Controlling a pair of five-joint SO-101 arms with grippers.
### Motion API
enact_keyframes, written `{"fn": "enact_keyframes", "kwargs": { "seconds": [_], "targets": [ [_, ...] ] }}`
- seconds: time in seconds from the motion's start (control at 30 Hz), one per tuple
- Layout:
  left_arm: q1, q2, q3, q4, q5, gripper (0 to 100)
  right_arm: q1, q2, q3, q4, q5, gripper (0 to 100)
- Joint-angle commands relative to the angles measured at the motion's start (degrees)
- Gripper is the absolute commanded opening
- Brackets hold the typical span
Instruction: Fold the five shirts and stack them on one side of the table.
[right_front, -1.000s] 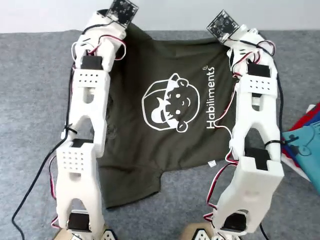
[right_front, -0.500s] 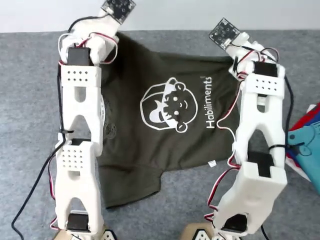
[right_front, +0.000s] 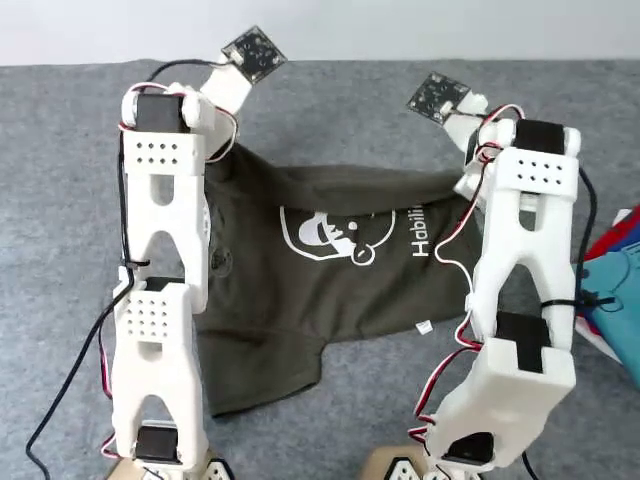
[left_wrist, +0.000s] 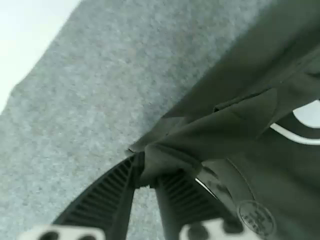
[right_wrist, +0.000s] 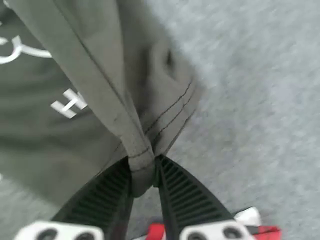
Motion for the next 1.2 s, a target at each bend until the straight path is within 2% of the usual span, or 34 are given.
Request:
{"fn": "enact_keyframes", "kwargs": {
  "seconds": [0.0,0.23,0.43,0.57,0.73,1.17],
  "targets": [
    [1.05,-5.10,4.53,1.76,-0.79,1,0.75,-5.05,-4.04,4.97,0.53,1.0],
    [5.54,-23.30,30.46,1.67,-2.81,1,0.84,-7.43,-3.78,12.35,0.44,1.0],
    [7.91,-37.80,50.33,1.58,-4.57,1,4.62,-7.52,-3.69,16.92,0.79,1.1],
    [7.91,-44.57,60.70,1.49,-7.12,1,6.73,-7.16,-3.69,20.35,4.75,1.1],
    [7.56,-51.78,70.29,1.49,-10.29,1,8.84,-7.78,-1.32,21.67,8.18,1.1],
    [7.65,-64.53,87.60,1.58,-16.09,1,9.63,-15.43,15.47,21.32,13.98,1.1]
  ]
}}
